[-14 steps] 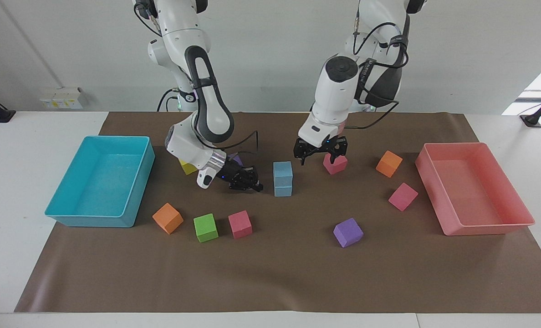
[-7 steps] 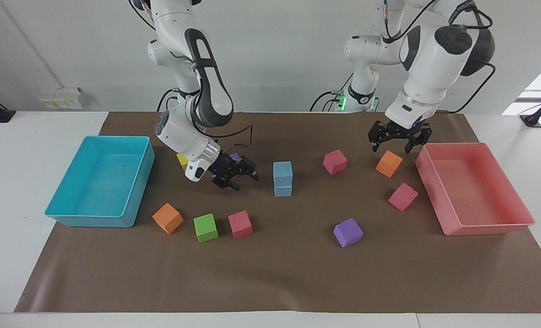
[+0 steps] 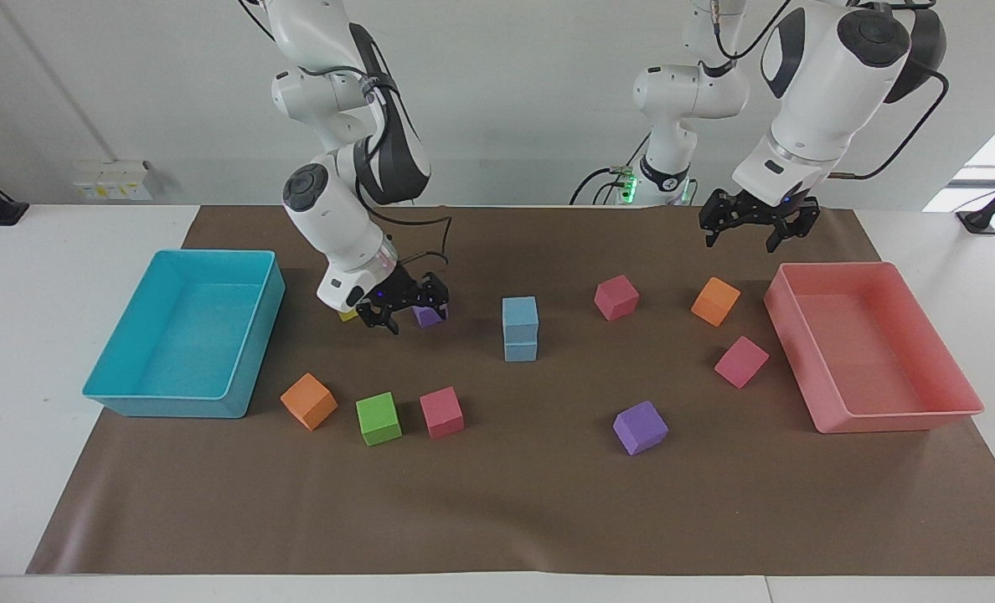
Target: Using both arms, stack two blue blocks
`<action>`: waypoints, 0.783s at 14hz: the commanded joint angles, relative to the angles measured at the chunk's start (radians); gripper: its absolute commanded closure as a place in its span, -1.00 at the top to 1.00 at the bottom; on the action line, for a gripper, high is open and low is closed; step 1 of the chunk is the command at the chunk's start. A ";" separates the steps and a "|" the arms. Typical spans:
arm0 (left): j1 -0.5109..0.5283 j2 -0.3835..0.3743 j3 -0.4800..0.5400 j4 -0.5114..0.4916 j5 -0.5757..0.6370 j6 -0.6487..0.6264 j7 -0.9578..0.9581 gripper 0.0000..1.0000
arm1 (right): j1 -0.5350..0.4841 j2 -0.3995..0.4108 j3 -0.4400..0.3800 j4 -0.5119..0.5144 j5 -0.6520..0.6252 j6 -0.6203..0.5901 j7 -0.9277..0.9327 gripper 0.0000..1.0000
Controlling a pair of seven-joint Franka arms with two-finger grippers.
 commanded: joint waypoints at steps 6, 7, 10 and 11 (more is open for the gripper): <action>0.050 0.077 -0.002 0.199 0.000 -0.055 0.015 1.00 | -0.137 -0.030 0.006 0.119 -0.157 -0.345 0.225 1.00; 0.050 0.094 -0.002 0.231 0.000 -0.075 0.015 1.00 | -0.156 -0.030 0.006 0.119 -0.174 -0.368 0.224 1.00; 0.082 0.068 -0.002 0.227 0.007 -0.086 0.015 1.00 | -0.204 -0.047 0.006 0.120 -0.238 -0.379 0.213 1.00; 0.085 0.055 -0.002 0.216 0.006 -0.106 0.015 1.00 | -0.222 -0.055 0.008 0.122 -0.269 -0.379 0.212 1.00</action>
